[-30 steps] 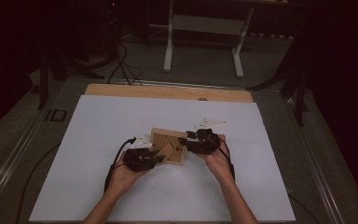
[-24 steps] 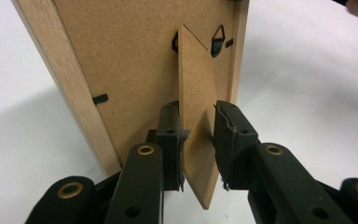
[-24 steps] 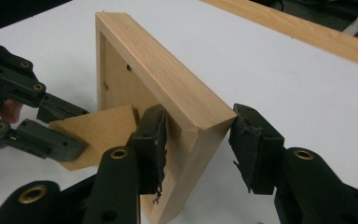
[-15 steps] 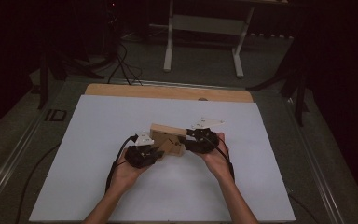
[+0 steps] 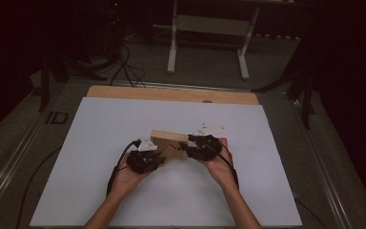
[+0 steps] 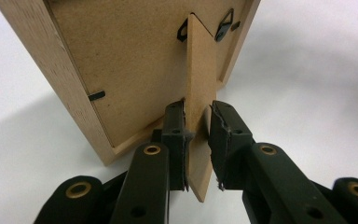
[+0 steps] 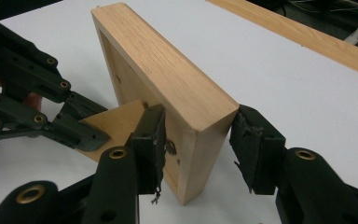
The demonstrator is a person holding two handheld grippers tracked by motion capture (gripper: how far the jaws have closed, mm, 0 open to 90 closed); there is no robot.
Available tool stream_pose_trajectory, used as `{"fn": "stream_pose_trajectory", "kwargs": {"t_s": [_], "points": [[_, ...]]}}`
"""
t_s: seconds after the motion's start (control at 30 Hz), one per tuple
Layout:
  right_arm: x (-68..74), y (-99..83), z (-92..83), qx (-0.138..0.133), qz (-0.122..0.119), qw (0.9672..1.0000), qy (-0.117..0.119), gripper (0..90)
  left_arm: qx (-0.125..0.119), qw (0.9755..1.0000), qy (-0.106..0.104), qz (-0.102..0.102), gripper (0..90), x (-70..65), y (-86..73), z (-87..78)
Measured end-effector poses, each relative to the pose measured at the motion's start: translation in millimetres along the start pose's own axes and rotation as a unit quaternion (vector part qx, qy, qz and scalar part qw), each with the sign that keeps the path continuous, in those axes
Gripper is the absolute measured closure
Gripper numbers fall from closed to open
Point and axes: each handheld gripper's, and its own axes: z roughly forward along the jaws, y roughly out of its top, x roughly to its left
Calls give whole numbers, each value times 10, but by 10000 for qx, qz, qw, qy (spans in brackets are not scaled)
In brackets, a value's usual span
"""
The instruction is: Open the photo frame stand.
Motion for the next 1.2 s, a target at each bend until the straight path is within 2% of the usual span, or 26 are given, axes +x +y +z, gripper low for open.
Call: {"fn": "stream_pose_trajectory", "kwargs": {"t_s": [0.43,0.63,1.0,1.2], "points": [[108,-42,-50,-2,-203,9998,-30,551,100,9998,-17,170,781,-25,-38,-16],[148,-79,-75,-41,-224,9997,12,546,126,9996,-8,252,787,-41,-69,-16],[212,-126,-113,-50,-295,9995,69,540,170,9995,25,251,787,-73,-117,-8],[248,-165,-127,-88,-319,9994,129,531,243,9992,68,315,786,-106,-144,-13]]}}
